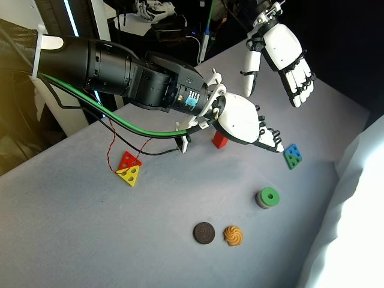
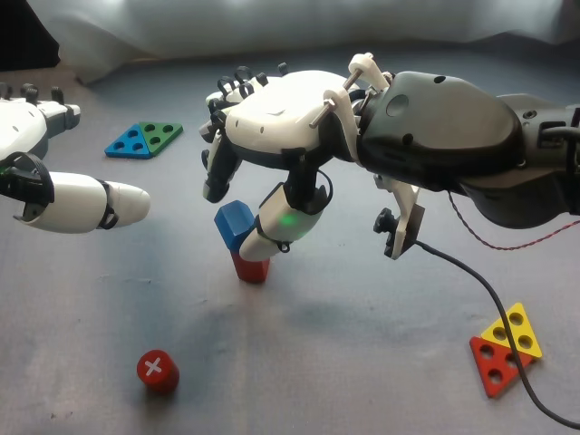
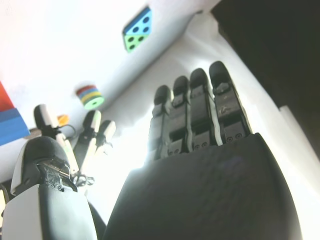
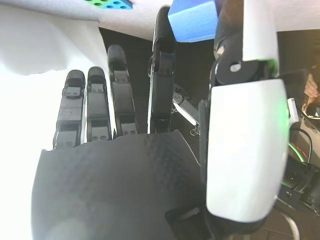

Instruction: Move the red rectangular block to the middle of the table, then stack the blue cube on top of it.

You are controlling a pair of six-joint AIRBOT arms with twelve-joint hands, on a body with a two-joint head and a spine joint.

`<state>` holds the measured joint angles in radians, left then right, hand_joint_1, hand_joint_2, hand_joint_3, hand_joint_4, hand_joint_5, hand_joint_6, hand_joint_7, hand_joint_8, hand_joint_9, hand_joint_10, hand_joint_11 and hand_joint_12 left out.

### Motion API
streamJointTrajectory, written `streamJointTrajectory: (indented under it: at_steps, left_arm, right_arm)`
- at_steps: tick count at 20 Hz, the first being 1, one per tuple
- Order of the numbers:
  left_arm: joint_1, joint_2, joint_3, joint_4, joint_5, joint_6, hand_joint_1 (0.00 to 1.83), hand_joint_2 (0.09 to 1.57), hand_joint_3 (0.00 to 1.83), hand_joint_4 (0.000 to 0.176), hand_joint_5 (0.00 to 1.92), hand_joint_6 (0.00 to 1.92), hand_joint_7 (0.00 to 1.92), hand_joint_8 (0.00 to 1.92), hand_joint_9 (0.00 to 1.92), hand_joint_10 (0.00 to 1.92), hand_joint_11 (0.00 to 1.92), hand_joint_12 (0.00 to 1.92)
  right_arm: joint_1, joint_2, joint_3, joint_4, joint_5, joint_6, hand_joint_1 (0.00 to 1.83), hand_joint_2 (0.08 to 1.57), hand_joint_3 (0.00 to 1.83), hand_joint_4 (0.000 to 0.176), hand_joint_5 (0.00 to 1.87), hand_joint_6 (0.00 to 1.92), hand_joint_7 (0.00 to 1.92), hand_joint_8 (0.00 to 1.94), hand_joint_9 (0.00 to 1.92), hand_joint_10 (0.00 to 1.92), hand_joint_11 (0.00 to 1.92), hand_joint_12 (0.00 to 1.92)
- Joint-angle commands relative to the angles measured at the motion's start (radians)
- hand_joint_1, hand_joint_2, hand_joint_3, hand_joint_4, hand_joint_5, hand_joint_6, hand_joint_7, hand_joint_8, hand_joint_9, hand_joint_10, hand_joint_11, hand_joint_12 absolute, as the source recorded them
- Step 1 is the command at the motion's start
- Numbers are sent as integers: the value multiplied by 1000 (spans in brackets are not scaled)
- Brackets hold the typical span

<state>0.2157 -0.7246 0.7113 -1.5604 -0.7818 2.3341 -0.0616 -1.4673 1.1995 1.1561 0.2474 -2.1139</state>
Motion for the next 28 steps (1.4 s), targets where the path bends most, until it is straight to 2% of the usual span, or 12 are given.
streamJointTrajectory:
  at_steps: [1, 2, 3, 5, 9, 11, 13, 18, 20, 23, 25, 28]
  left_arm:
    - [-10, 17, 2, 60, -49, 4, 224, 1006, 0, 0, 144, 2, 124, 2, 89, 2, 0, 214]
    - [-11, 17, 2, 60, -49, 4, 219, 1005, 0, 0, 150, 3, 128, 2, 92, 2, 0, 230]
    - [-11, 17, 2, 60, -49, 4, 216, 1004, 0, 0, 151, 3, 129, 2, 91, 1, 0, 231]
    - [-11, 17, 3, 60, -49, 4, 214, 1009, 0, 0, 143, 2, 121, 1, 81, 0, 0, 205]
    - [-12, 17, 2, 64, -49, 7, 228, 1009, 0, 0, 140, 0, 122, 1, 81, 0, 0, 199]
    - [-13, 17, 2, 70, -49, 7, 218, 1007, 0, 0, 150, 2, 129, 2, 90, 2, 0, 231]
    - [-15, 17, 2, 70, -49, 7, 216, 1006, 0, 0, 147, 1, 128, 1, 92, 1, 0, 229]
    - [-19, 17, -3, 75, -40, 12, 195, 1009, 0, 0, 133, 0, 114, 0, 84, 0, 0, 216]
    - [-20, 16, -4, 68, -40, 23, 222, 1005, 0, 0, 142, 3, 118, 3, 83, 2, 0, 203]
    - [-12, 16, -3, 58, -40, 30, 221, 1005, 0, 0, 154, 2, 128, 2, 98, 3, 0, 266]
    - [-6, 17, -3, 58, -38, 32, 205, 1006, 1, 0, 165, 5, 138, 5, 105, 5, 0, 275]
    - [-3, 18, -3, 58, -21, 32, 184, 1023, 3, 0, 156, 1, 133, 1, 105, 2, 0, 276]
  right_arm:
    - [6, 6, 3, -19, 37, 0, 844, 834, 0, 137, 701, 0, 182, 0, 29, 8, 0, 0]
    - [6, 6, 3, -19, 37, 0, 706, 860, 0, 150, 490, 0, 36, 0, 5, 1, 0, 0]
    - [6, 6, 3, -19, 37, 0, 671, 852, 0, 150, 401, 0, 6, 0, 0, 0, 0, 0]
    - [11, 8, 2, -19, 31, 1, 677, 802, 0, 134, 183, 0, 0, 0, 0, 0, 0, 0]
    - [40, 74, -35, -16, 20, 18, 754, 721, 0, 98, 4, 0, 0, 0, 0, 0, 0, 0]
    - [48, 133, -83, -14, 19, 23, 631, 731, 0, 32, 0, 0, 0, 0, 0, 0, 0, 0]
    - [42, 197, -134, -15, 19, 20, 585, 743, 2, 0, 0, 0, 0, 0, 0, 0, 0, 0]
    - [-3, 377, -247, -44, 21, 3, 525, 762, 8, 0, 0, 0, 0, 0, 0, 0, 0, 0]
    - [-28, 455, -291, -129, 13, 41, 520, 760, 5, 0, 0, 0, 0, 0, 0, 0, 0, 0]
    - [-67, 558, -331, -138, -7, 73, 512, 786, 15, 0, 0, 0, 0, 0, 0, 0, 0, 0]
    - [-92, 613, -350, -192, -8, 73, 507, 789, 14, 0, 0, 0, 0, 0, 0, 0, 0, 0]
    - [-114, 659, -362, -196, -27, 88, 515, 795, 15, 0, 0, 0, 0, 0, 0, 0, 0, 0]
